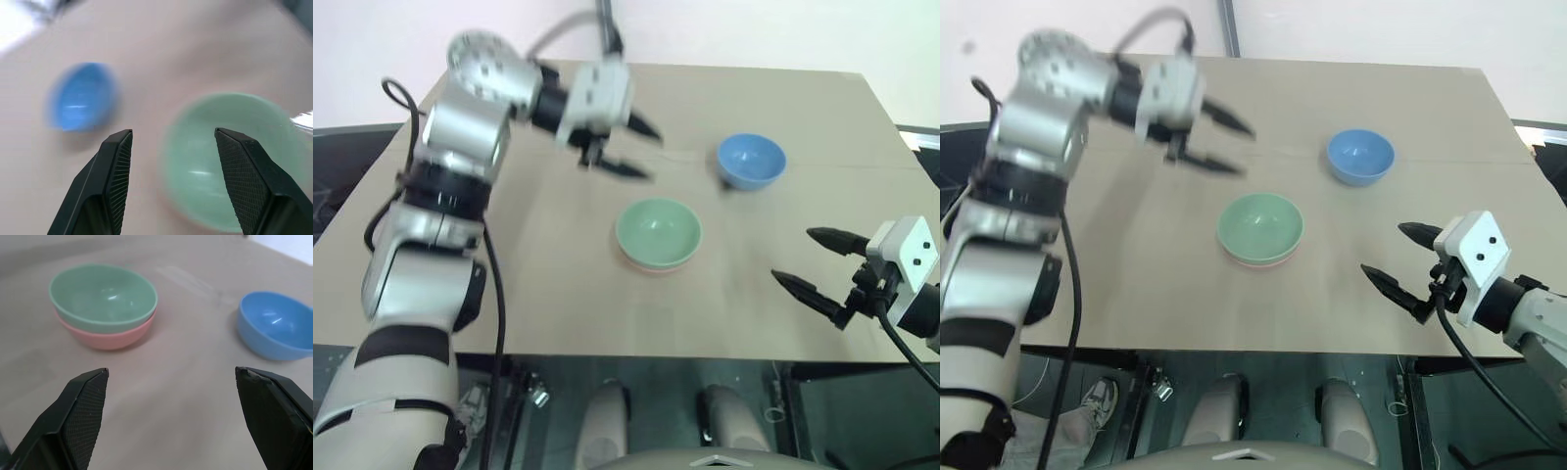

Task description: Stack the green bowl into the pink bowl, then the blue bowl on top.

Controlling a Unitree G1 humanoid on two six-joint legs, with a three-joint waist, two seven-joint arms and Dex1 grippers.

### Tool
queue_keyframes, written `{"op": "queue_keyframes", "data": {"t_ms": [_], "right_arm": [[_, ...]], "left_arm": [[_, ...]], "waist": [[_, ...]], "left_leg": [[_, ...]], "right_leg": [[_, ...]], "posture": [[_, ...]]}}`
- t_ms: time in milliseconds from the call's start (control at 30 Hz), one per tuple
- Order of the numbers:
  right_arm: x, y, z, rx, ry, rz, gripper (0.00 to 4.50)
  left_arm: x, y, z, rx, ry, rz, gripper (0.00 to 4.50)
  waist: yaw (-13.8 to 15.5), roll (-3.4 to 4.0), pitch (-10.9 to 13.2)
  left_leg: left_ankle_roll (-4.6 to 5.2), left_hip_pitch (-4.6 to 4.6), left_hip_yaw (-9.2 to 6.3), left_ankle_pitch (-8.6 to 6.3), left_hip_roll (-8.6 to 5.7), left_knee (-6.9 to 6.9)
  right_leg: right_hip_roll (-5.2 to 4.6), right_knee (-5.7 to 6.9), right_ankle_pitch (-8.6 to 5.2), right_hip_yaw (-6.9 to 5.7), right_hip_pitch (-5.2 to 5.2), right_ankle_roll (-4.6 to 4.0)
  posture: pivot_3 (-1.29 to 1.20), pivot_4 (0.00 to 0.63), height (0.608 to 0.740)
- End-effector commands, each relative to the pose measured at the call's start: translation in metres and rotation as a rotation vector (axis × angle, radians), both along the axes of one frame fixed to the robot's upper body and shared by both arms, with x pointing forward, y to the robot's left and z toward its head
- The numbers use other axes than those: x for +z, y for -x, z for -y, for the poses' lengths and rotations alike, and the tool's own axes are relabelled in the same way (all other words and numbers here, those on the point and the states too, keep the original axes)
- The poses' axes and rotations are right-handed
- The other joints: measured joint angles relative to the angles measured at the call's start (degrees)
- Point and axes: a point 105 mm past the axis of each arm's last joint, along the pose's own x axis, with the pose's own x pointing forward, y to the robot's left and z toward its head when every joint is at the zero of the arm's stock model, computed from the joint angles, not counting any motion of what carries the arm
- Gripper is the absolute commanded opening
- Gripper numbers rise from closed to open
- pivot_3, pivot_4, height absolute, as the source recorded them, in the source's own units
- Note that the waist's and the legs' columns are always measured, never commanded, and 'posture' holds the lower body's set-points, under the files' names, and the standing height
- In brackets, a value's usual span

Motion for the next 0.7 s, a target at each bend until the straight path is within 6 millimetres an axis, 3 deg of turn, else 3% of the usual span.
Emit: {"op": "queue_keyframes", "data": {"t_ms": [33,267,333,433,533,700], "right_arm": [[0.007,-0.007,-0.001,-0.02,-0.007,0.044,4.5],[0.008,-0.021,0.002,-0.087,0.002,0.08,4.5],[0.007,-0.025,0.001,-0.106,0.015,0.093,4.5],[0.006,-0.032,0.002,-0.156,0.046,0.12,4.5],[0.004,-0.05,0.008,-0.239,0.08,0.139,4.5],[0.001,-0.088,0.009,-0.286,0.175,0.158,4.5]], "left_arm": [[-0.03,-0.031,0.001,0.09,-0.17,0.149,2.82],[-0.087,-0.05,0.069,0.052,-0.33,0.279,2.82],[-0.09,-0.054,0.082,0.079,-0.329,0.331,2.82],[-0.083,-0.056,0.086,0.109,-0.271,0.337,2.82],[-0.063,-0.055,0.071,0.133,-0.138,0.275,2.82],[-0.03,-0.039,-0.002,0.109,0.242,0.015,2.82]], "waist": [[0.0,0.07,0.0],[1.3,-0.09,0.1],[1.4,-0.09,0.1],[1.1,-0.08,0.1],[0.3,-0.06,0.1],[-1.6,0.14,0.1]], "left_leg": [[0.0,0.08,-0.03,0.0,-0.01,-0.04],[-0.01,-0.52,-0.13,0.01,-0.02,0.0],[-0.04,-0.81,-0.19,0.02,-0.03,0.02],[-0.11,-0.86,-0.21,0.06,-0.04,-0.01],[-0.1,-0.83,-0.21,0.06,-0.03,-0.03],[-0.07,-0.72,-0.2,0.06,-0.02,-0.01]], "right_leg": [[0.0,-0.03,-0.01,0.0,0.11,-0.01],[0.0,-0.06,0.0,-0.1,-0.33,0.0],[0.0,-0.01,0.01,-0.13,-0.63,-0.01],[0.0,-0.02,0.0,-0.17,-0.71,-0.01],[0.0,0.05,0.0,-0.17,-0.73,-0.01],[0.01,0.25,0.0,-0.15,-0.74,-0.01]], "posture": [[0.0,0.15,0.74],[0.0,0.15,0.74],[0.0,0.15,0.74],[0.0,0.15,0.74],[0.0,0.15,0.74],[0.0,0.15,0.74]]}}
